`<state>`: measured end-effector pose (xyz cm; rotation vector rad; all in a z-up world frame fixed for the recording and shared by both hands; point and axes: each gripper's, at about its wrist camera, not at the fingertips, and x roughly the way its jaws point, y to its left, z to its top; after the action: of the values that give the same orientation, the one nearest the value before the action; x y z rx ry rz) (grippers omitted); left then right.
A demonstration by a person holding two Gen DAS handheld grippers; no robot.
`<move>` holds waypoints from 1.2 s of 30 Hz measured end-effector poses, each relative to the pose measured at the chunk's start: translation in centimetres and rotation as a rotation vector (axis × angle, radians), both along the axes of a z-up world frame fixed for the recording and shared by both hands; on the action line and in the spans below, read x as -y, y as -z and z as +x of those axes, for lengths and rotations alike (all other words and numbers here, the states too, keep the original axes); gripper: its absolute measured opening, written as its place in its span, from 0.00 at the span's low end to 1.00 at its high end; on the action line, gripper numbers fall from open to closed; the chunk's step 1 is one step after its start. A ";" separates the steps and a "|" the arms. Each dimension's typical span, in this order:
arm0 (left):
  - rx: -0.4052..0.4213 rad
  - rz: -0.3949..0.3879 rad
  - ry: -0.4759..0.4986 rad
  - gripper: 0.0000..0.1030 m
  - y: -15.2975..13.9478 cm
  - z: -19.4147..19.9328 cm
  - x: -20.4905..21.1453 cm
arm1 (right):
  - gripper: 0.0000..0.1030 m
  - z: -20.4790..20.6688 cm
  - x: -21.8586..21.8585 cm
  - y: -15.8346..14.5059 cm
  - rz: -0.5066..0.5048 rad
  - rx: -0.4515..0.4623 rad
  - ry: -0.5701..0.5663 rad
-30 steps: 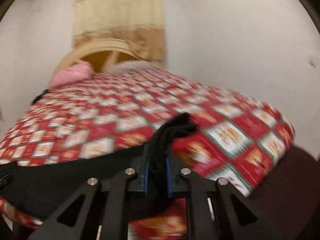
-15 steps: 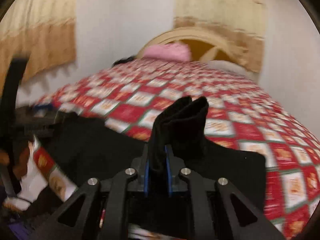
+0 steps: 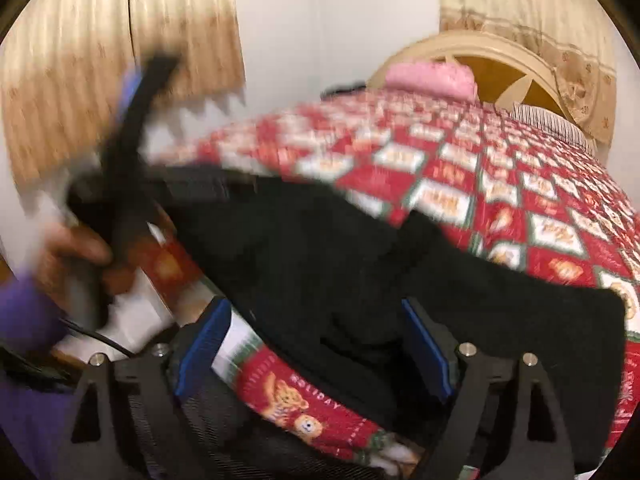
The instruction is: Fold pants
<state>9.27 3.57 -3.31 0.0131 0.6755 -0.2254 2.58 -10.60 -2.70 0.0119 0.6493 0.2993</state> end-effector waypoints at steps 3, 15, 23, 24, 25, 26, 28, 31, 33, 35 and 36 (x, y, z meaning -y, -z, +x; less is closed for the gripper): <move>0.032 0.011 0.053 0.96 -0.7 -0.2 1.5 | 0.49 -0.4 3.8 -2.5 0.042 0.046 0.103; 0.057 0.049 0.332 0.96 -1.8 -0.9 14.8 | 0.23 3.6 15.7 0.5 -0.062 -0.138 0.549; -0.150 0.098 0.255 0.96 3.8 0.9 16.0 | 0.23 4.9 16.2 1.7 -0.084 -0.190 0.592; -0.139 0.085 0.253 0.96 3.7 0.7 15.7 | 0.23 5.2 16.2 1.9 -0.098 -0.196 0.593; -0.131 0.094 0.247 0.96 3.6 0.5 15.6 | 0.23 5.5 16.1 2.0 -0.110 -0.200 0.596; -0.127 0.109 0.244 0.96 3.6 0.3 15.5 | 0.23 5.8 16.0 2.2 -0.118 -0.204 0.601; -0.125 0.109 0.242 0.96 3.7 0.0 15.1 | 0.23 6.2 16.0 2.3 -0.122 -0.204 0.608; -0.130 0.108 0.243 0.96 3.5 -0.6 14.6 | 0.23 6.0 16.0 1.8 -0.113 -0.181 0.602; -0.117 0.113 0.240 0.96 3.2 -1.1 14.1 | 0.23 4.9 15.6 0.8 -0.117 -0.135 0.589; -0.117 0.118 0.236 0.96 3.3 -1.1 13.9 | 0.24 4.1 14.9 -0.1 -0.166 -0.100 0.597; -0.120 0.116 0.236 0.96 3.4 -1.1 13.8 | 0.27 3.7 14.6 -0.4 -0.194 -0.086 0.604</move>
<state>8.18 -10.27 -6.67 0.1920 0.8067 -0.4163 6.30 -25.20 -2.27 0.0341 0.7264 -0.3487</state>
